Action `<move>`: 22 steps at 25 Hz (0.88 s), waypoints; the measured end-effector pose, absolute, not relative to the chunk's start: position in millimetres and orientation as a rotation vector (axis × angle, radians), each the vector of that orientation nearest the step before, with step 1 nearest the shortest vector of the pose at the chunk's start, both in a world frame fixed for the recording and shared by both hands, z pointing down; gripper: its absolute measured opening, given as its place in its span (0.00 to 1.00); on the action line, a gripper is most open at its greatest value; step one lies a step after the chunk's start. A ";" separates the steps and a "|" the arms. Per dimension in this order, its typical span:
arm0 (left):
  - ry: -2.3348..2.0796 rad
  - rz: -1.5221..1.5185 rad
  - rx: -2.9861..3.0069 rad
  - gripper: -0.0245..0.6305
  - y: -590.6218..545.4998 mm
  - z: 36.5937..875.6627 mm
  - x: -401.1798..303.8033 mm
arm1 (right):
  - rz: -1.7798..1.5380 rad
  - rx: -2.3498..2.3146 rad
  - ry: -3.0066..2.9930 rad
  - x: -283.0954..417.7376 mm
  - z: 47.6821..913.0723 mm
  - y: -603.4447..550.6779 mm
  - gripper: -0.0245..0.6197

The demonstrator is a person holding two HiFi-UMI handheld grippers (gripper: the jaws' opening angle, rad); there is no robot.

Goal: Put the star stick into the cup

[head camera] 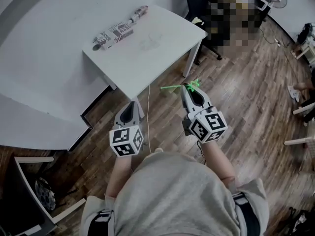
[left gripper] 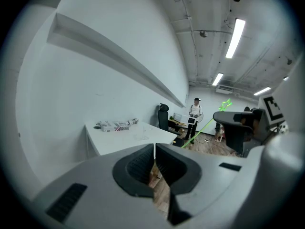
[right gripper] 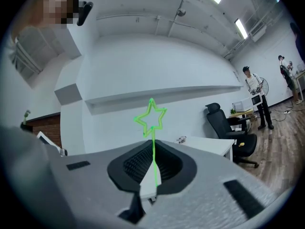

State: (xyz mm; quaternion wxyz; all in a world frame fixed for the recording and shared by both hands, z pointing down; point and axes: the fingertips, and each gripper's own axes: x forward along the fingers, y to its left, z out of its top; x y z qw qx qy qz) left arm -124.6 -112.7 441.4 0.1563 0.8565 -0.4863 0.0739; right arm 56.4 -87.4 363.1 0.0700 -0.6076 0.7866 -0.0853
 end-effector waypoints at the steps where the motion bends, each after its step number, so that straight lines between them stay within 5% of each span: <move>1: -1.392 0.215 2.454 0.06 -119.9 441.8 -125.0 | -0.253 -1.830 2.363 56.1 362.4 -93.5 0.05; 22: -1.381 0.228 2.439 0.06 -244.7 457.4 -86.3 | -0.241 -1.851 2.352 96.2 370.6 -223.9 0.05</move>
